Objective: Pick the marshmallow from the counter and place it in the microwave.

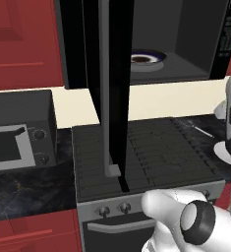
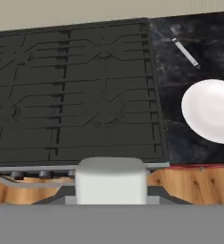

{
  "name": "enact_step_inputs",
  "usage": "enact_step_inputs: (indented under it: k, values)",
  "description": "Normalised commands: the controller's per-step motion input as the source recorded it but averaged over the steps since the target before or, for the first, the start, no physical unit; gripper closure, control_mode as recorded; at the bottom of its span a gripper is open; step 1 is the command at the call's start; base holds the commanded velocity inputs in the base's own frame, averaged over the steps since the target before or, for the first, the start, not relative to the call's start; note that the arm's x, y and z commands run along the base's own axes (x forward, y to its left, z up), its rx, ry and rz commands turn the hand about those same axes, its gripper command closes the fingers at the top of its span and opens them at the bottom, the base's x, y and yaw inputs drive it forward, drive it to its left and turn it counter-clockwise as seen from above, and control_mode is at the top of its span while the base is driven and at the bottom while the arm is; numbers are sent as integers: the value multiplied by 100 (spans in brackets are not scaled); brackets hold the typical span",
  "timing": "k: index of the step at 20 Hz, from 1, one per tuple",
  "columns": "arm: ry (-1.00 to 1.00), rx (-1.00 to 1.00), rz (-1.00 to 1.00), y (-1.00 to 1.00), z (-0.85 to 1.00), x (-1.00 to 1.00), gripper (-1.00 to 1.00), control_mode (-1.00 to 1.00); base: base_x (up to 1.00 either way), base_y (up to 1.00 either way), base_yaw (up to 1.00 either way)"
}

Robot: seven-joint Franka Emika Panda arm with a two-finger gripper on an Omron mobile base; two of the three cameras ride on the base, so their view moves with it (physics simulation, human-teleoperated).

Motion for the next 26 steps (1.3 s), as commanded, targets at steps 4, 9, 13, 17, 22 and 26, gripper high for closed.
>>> enact_step_inputs:
  k: [4, 9, 13, 17, 22, 26]
  values:
    - [-4, 1, -8, 100, 100, 33, 100, -100, 0, 0, 0]
    - [-20, 2, -4, 95, 91, 37, 100, -100, 0, 0, 0]
    - [-41, 0, -5, 69, 67, 58, 100, -100, 0, 0, 0]
    - [-46, 0, 0, 7, 29, 73, 100, -100, 0, 0, 0]
    - [-61, 0, 1, 2, 1, 43, 100, -100, 0, 0, 0]
    - [-21, 0, 4, 34, 66, 58, 100, -100, 0, 0, 0]
